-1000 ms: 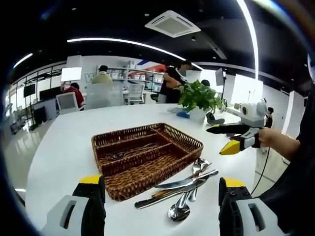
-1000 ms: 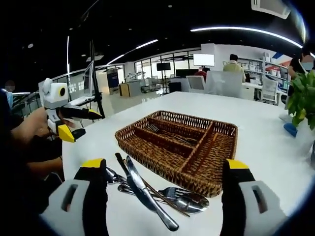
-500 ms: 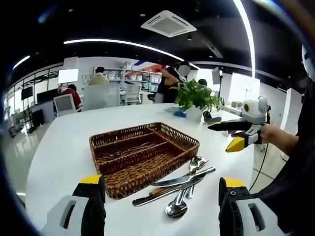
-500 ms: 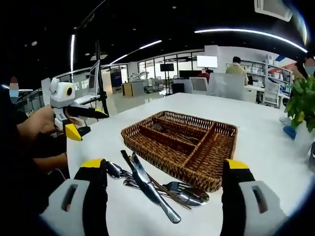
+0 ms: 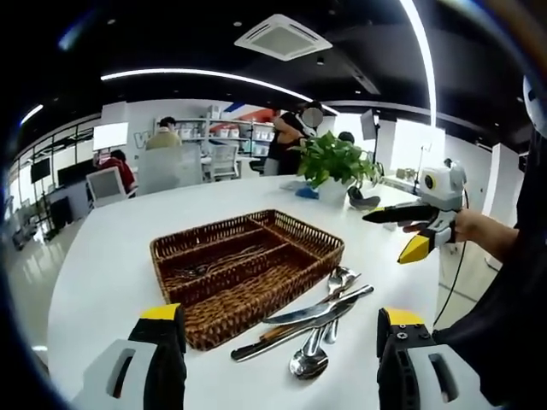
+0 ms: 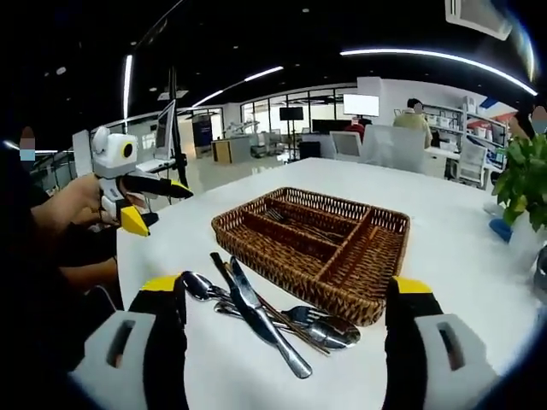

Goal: Arrange the knives, forks, and spoons in their matching storage slots by inserting each utensil handle-first until every utensil is classified and aligned in the correct compartment

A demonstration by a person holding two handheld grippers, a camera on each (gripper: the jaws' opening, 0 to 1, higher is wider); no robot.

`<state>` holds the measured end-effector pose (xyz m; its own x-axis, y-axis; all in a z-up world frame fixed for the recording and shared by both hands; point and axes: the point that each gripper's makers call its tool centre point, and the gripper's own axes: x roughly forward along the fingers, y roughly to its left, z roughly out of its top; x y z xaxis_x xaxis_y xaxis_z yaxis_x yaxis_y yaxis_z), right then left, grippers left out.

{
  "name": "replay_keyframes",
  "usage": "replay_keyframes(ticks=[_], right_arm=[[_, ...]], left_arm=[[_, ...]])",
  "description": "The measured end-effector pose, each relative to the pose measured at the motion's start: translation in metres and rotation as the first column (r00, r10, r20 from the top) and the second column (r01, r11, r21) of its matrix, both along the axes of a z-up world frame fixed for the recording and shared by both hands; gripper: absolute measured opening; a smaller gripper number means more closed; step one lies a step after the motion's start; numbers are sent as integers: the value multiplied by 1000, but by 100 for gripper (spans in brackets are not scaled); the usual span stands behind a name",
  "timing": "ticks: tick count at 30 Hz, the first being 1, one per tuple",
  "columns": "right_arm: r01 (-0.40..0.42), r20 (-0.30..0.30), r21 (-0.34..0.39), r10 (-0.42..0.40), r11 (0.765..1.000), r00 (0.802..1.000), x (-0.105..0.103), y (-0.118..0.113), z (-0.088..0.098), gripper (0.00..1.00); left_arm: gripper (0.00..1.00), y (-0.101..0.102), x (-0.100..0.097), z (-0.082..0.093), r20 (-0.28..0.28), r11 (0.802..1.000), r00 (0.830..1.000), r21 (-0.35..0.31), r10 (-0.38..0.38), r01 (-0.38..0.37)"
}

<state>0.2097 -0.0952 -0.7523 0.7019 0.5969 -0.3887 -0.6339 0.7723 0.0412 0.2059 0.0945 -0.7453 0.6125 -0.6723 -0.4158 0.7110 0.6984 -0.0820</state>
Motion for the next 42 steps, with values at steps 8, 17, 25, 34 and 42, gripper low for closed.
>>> replay_keyframes(ticks=[8,17,25,34,42], right_arm=[[-10,-3,-13,10,1000,1000,-1,2,-2,99],[-27,-10,-44,27,999,1000,-4,3,-7,97],[-43,-18,-59,42,997,999,-6,6,-9,94],[-67,-36,-89,64,994,997,-9,8,-15,90],[-91,-57,-113,84,989,995,-14,11,-20,87]], left_arm=[[96,-1,2,-3,-2,999,1000,23,-23,23],[86,1,3,-14,-25,992,997,99,-75,77],[77,-2,7,-19,-48,972,986,162,-161,167],[63,-10,8,-35,-79,920,958,267,-274,285],[50,-19,10,-48,-107,847,921,366,-373,386]])
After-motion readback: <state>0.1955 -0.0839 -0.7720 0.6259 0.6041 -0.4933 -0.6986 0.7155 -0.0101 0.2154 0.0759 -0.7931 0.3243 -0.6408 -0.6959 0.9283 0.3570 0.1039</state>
